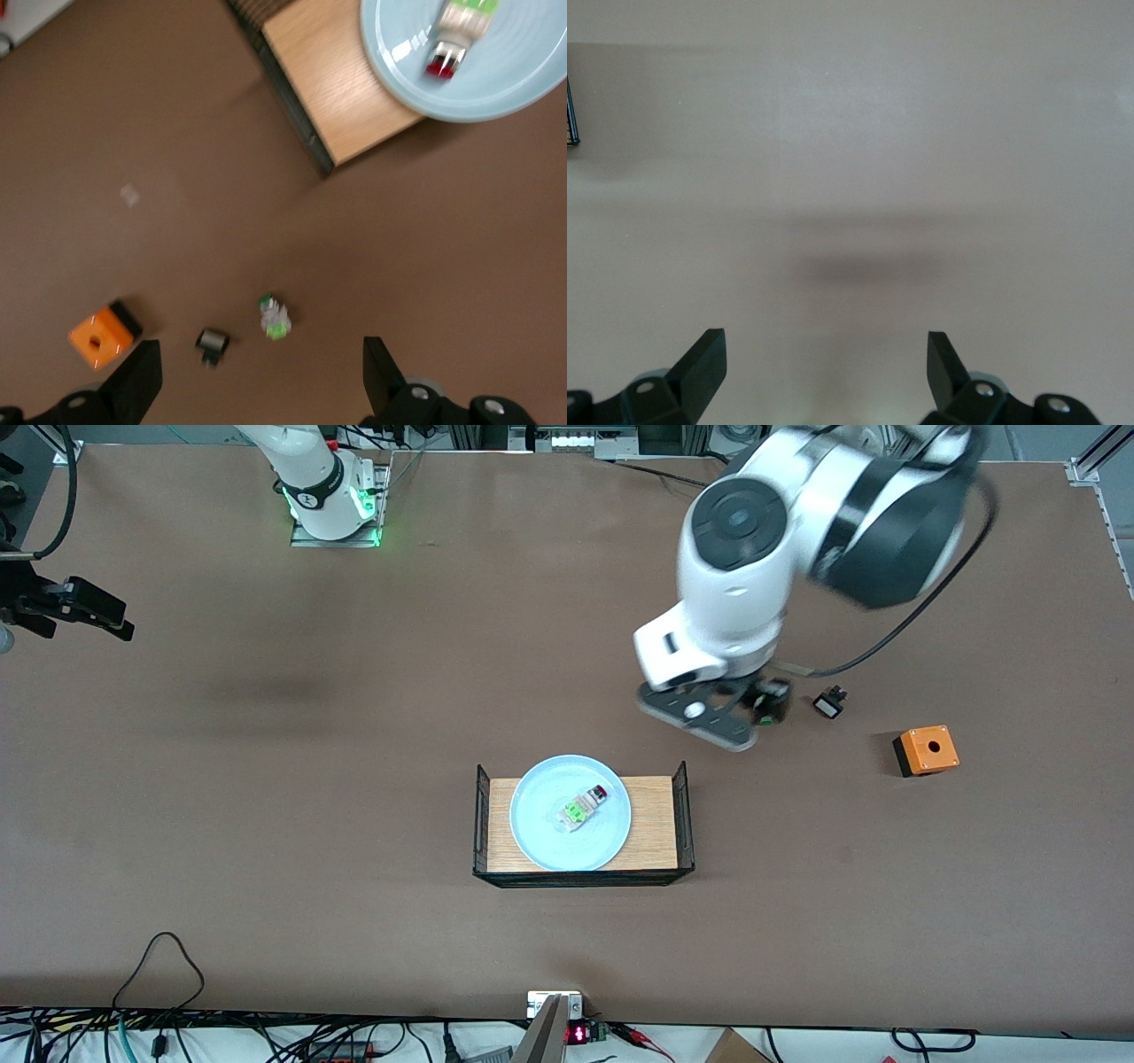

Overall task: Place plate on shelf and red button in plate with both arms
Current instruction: 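Release the button on the plate and raise the left gripper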

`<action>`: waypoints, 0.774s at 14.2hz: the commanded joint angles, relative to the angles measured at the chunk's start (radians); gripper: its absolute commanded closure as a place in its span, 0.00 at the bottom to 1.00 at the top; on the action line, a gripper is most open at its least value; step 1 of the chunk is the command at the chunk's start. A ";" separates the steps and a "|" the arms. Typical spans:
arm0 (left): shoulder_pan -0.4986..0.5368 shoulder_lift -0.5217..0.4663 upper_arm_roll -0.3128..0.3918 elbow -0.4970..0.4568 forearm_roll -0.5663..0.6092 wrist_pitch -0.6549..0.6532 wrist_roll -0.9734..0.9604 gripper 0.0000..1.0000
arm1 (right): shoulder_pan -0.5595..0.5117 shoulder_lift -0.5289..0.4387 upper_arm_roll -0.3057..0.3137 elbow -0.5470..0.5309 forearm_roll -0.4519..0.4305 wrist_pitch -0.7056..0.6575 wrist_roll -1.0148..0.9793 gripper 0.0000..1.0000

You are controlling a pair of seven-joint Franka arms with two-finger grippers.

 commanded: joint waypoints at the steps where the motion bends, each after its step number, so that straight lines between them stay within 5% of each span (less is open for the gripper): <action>1: 0.106 -0.102 0.001 -0.040 -0.099 -0.078 0.012 0.00 | -0.003 -0.012 0.005 -0.002 -0.006 -0.009 -0.006 0.00; 3: 0.215 -0.176 0.006 -0.136 -0.187 -0.054 0.013 0.00 | -0.002 -0.012 0.005 -0.002 -0.006 -0.011 -0.006 0.00; 7: 0.356 -0.456 0.079 -0.519 -0.291 0.227 0.018 0.00 | -0.002 -0.012 0.005 -0.002 -0.006 -0.011 -0.006 0.00; 11: 0.366 -0.581 0.173 -0.650 -0.359 0.246 0.121 0.00 | -0.003 -0.012 0.005 -0.002 -0.006 -0.009 -0.006 0.00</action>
